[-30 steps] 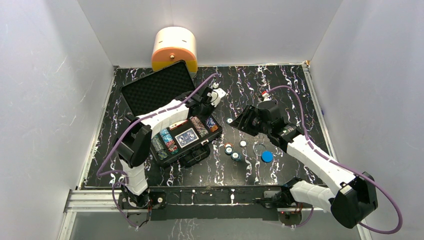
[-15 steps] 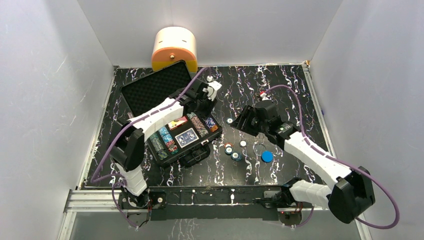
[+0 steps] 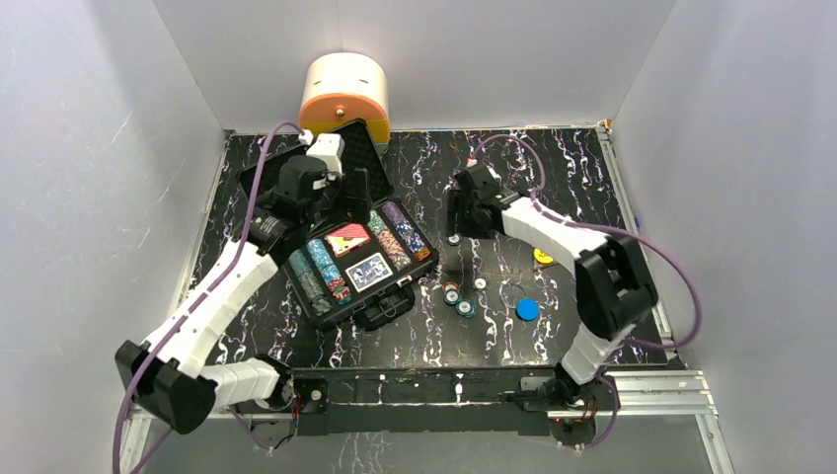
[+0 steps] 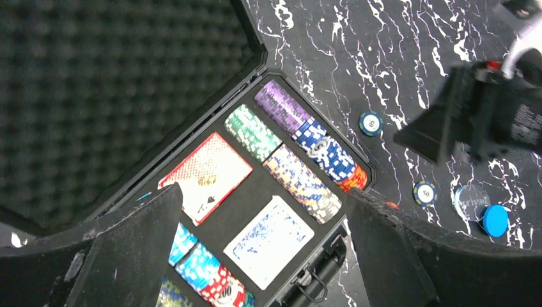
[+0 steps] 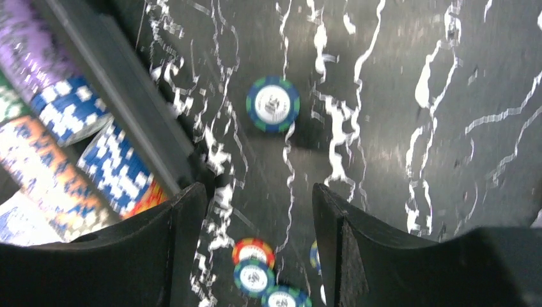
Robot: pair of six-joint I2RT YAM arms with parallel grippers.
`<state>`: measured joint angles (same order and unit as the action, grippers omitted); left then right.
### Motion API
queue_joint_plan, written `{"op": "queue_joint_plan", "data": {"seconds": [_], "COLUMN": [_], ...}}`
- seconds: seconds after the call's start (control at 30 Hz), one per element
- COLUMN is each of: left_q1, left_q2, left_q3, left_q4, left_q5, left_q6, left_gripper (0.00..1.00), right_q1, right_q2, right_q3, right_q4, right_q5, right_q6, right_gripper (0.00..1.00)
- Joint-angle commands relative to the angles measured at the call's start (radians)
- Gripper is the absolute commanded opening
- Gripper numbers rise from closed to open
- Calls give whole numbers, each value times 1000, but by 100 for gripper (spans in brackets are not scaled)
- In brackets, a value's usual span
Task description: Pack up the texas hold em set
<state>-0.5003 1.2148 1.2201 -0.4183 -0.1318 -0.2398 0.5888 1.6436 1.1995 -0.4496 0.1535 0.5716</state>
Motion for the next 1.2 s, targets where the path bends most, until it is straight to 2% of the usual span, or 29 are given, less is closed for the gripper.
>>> {"op": "queue_joint_plan", "data": {"seconds": [0.0, 0.23, 0.4, 0.67, 0.87, 1.03, 1.17], "left_q1": [0, 1, 0, -1, 0, 0, 0], "left_q2": [-82, -206, -208, -209, -199, -179, -158], "left_q3": [-53, -163, -237, -267, -292, -305, -343], "left_q4": [-97, -87, -9, 29, 47, 60, 116], "left_q5": [-44, -23, 73, 64, 73, 106, 187], "left_q6": [-78, -175, -208, -220, -243, -249, -236], "left_gripper": [98, 98, 98, 98, 98, 98, 98], "right_q1": [-3, -1, -4, -12, -14, -17, -19], "right_q2": [159, 309, 355, 441, 512, 465, 372], "right_q3": [168, 267, 288, 342, 379, 342, 308], "right_q4": [-103, -115, -84, -125, -203, -188, -154], "right_q5": [75, 82, 97, 13, 8, 32, 59], "right_q6": [-84, -131, -194, -253, -247, -219, -187], "right_gripper": [70, 69, 69, 68, 46, 43, 44]}}
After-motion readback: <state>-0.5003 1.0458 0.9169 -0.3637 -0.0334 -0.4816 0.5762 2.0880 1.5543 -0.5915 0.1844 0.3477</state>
